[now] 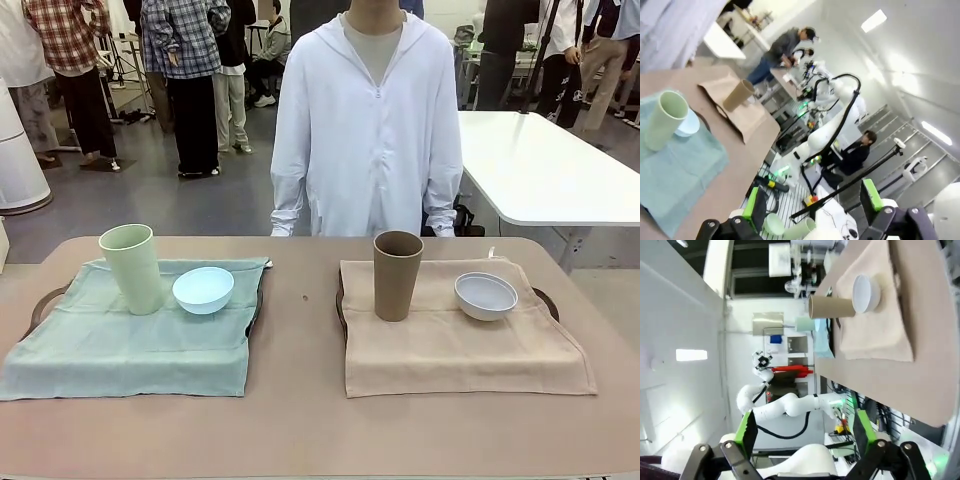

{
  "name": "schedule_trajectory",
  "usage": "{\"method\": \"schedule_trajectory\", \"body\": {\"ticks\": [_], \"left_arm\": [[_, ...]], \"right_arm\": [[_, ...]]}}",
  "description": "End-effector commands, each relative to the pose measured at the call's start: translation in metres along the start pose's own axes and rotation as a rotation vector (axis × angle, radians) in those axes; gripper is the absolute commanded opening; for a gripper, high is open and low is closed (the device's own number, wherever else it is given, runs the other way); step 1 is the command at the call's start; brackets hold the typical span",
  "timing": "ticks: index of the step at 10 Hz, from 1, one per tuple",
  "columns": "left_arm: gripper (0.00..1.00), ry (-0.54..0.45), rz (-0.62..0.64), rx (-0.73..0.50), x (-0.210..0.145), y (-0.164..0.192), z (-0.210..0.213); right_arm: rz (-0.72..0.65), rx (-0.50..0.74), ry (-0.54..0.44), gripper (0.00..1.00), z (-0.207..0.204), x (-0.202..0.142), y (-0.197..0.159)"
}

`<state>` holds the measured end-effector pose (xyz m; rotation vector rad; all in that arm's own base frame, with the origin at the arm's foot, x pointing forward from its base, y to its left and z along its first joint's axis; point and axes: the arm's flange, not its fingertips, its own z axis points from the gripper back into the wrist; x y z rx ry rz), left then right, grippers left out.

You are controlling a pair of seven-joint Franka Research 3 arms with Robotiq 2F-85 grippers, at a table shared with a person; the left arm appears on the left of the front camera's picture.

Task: Set up a tray with a mat and arrange the tableware.
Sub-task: Place the Picnic Bowl and Reusable plastic cup back onto the Handle tray in front of the human's position.

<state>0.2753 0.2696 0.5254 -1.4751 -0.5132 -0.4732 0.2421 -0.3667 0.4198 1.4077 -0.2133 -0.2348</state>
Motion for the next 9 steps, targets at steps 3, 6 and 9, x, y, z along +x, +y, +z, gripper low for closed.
{"method": "schedule_trajectory", "body": {"ticks": [3,6,9], "left_arm": [[1.0,-0.054,0.005,-0.008,-0.008,-0.013,0.026],[1.0,-0.064,-0.02,-0.01,-0.017,-0.009,0.019],[1.0,-0.064,-0.02,-0.01,-0.017,-0.009,0.019]], "right_arm": [[-0.005,0.026,-0.008,1.0,0.069,0.007,0.002],[-0.015,0.01,-0.018,1.0,0.007,-0.001,-0.01],[-0.015,0.01,-0.018,1.0,0.007,-0.001,-0.01]]}}
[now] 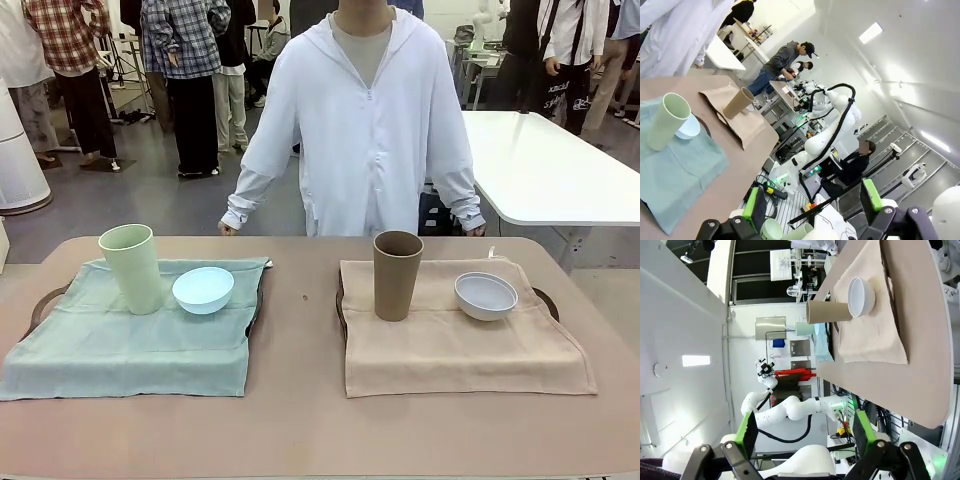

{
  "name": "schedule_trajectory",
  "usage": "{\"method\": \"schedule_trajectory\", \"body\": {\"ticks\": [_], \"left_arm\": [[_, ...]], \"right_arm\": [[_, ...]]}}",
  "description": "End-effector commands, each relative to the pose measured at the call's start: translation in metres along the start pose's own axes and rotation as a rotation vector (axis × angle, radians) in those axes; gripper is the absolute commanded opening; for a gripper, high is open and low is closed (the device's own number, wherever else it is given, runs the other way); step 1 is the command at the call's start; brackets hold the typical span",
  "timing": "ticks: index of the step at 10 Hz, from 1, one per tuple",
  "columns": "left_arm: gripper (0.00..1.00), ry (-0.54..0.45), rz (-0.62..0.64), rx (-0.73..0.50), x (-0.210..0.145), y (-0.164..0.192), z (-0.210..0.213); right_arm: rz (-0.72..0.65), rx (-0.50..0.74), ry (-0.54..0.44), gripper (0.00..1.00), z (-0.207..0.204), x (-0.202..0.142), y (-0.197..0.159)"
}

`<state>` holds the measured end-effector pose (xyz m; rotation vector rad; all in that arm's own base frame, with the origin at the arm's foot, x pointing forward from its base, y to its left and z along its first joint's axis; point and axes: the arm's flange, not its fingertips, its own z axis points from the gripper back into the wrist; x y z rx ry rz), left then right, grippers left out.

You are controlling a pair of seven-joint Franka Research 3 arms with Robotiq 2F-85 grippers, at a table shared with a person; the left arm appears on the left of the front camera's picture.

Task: Set up a tray with a mat and arrange the tableware.
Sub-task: Place the Picnic Bowl and Reusable plastic cup back onto the Handle tray in front of the human's position.

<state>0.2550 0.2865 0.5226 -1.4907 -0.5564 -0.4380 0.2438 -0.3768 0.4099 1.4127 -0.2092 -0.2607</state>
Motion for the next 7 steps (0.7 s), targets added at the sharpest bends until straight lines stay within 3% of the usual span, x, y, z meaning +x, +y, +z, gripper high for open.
{"method": "schedule_trajectory", "body": {"ticks": [1,7], "left_arm": [[1.0,-0.012,-0.017,-0.01,0.0006,0.0001,0.0011],[1.0,-0.012,-0.017,-0.01,0.0006,0.0001,0.0011]], "right_arm": [[0.006,0.007,-0.006,1.0,-0.0009,-0.0051,0.0008],[0.006,0.007,-0.006,1.0,-0.0009,-0.0051,0.0008]]}}
